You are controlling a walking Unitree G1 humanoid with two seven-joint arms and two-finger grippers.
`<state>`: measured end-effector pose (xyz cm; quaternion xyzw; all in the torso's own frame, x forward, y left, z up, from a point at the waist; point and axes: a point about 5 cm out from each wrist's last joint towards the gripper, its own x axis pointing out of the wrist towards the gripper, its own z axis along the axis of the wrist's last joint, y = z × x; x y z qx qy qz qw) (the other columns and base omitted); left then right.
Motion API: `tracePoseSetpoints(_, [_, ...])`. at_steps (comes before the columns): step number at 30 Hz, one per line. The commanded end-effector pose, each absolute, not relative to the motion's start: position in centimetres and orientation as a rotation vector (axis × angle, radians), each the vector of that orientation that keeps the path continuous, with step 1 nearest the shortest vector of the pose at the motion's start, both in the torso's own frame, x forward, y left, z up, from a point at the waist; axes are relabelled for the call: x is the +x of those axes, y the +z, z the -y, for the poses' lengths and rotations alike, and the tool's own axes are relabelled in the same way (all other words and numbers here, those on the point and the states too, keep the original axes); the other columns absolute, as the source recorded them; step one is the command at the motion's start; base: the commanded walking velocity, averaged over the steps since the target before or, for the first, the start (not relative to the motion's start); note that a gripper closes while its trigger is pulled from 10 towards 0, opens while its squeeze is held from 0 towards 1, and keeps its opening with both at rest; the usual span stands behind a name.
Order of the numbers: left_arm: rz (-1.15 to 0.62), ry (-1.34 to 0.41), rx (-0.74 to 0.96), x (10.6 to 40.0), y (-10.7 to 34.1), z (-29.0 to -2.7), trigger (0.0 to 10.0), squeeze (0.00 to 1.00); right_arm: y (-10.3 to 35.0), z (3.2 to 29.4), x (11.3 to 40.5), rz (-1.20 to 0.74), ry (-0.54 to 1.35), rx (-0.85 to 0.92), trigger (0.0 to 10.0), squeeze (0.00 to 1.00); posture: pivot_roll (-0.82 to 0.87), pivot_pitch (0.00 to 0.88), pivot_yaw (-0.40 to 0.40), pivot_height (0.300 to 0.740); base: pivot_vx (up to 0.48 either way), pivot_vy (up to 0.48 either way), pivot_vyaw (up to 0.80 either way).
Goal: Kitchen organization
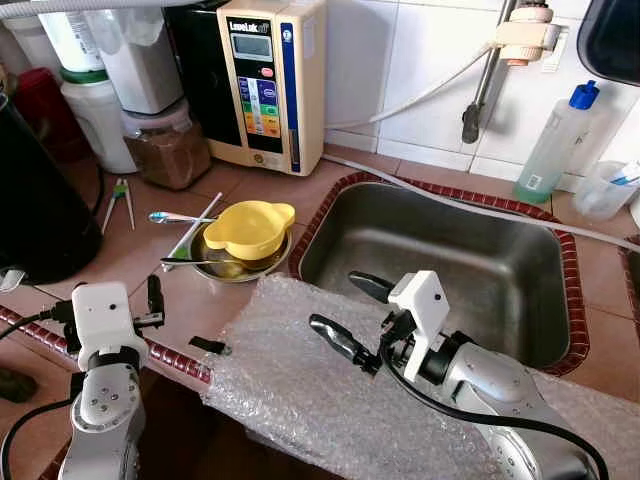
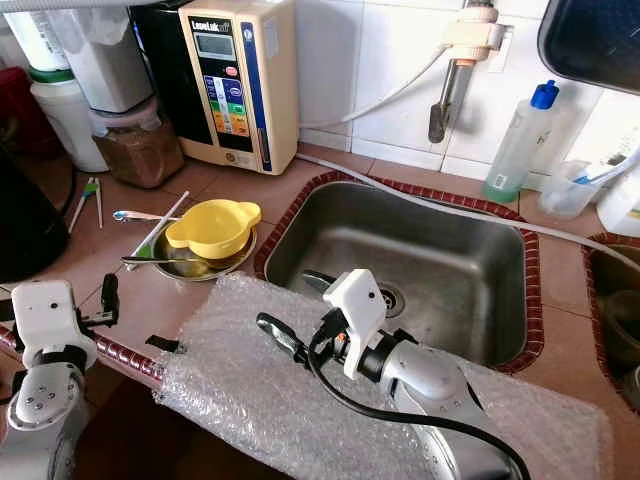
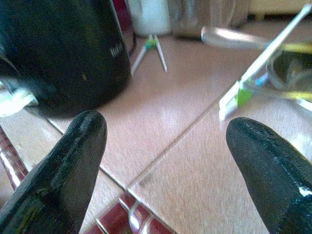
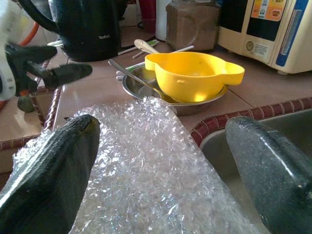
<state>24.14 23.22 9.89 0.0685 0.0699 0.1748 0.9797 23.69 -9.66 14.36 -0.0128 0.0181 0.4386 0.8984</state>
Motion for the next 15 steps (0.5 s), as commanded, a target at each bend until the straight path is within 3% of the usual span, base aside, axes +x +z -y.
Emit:
tracePoseSetpoints(1, [-0.177, 0.347, 0.122, 24.4, 9.4, -23.1, 10.0, 0.00, 14.5, 9.5, 23.7, -0.028, 0.922, -0.035, 10.0, 0.00, -0.06, 0.019, 0.050, 0.740, 0.000, 0.000, 0.00])
tracePoseSetpoints(6, [-0.292, 0.271, 0.053, 25.9, 8.0, -22.3, 10.0, 0.00, 14.5, 9.4, 23.7, -0.027, 0.919, -0.035, 10.0, 0.00, -0.07, 0.019, 0.057, 0.740, 0.000, 0.000, 0.00])
tracePoseSetpoints(15, [-0.329, 0.191, 0.038, 28.5, 8.1, -22.3, 10.0, 0.00, 14.5, 9.5, 23.6, -0.025, 0.905, -0.035, 10.0, 0.00, -0.08, 0.018, 0.070, 0.740, 0.000, 0.000, 0.00])
